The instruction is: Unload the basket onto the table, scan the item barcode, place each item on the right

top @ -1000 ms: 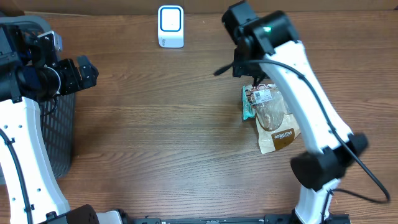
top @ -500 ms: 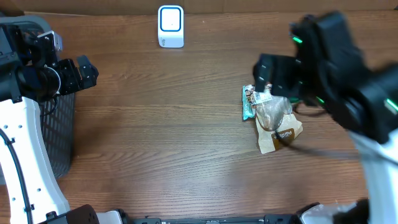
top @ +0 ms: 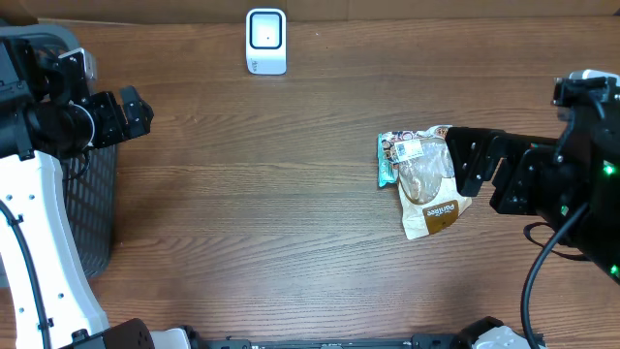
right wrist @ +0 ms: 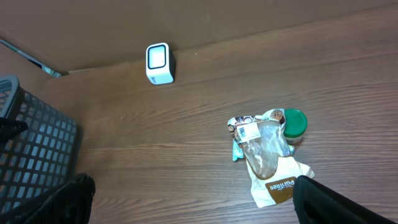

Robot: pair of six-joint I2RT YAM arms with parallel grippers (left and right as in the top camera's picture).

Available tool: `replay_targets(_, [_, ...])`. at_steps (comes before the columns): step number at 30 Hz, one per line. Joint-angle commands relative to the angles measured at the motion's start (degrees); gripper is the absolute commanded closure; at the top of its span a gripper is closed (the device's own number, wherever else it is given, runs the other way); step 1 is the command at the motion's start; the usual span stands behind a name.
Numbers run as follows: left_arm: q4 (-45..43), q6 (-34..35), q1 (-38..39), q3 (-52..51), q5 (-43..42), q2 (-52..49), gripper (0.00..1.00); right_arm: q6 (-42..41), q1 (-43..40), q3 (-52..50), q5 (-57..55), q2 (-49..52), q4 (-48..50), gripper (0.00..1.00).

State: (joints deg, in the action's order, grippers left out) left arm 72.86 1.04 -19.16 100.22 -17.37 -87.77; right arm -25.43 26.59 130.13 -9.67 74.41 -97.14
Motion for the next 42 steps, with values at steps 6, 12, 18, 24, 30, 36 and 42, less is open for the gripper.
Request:
replay_targets(6, [-0.02,-0.87,0.07,0.74,-0.07,0.04,0.01,5.81,-0.42,0.04,-1.16,-0.13,0.11,0.00])
replay_targets(12, [-0.02,-0.87,0.07,0.74,-0.04,0.04,0.00,14.62,-2.08,-5.88,1.53,-0.61,5.44,0.00])
replay_targets(18, [-0.02,-0.87,0.07,0.74,-0.07,0.04,0.00,23.87,-10.86,-18.47,14.97,-5.57,19.47,0.00])
replay_targets(24, [-0.02,-0.87,0.04,0.74,-0.04,0.04,0.00,24.46,-16.83,-38.21,16.83,-15.58,33.64,0.00])
replay_targets(30, [-0.02,-0.87,0.07,0.74,-0.07,0.04,0.00,24.44,-21.05,-60.30,16.87,-27.74,50.31,0.00])
replay_targets(36, [-0.02,-0.87,0.04,0.74,-0.07,0.04,0.01,24.46,-24.79,-81.70,19.37,-40.54,66.84,0.00])
replay_targets(42, [-0.02,-0.87,0.07,0.74,-0.07,0.04,0.00,24.44,-25.44,-101.96,19.89,-53.55,82.34,0.00])
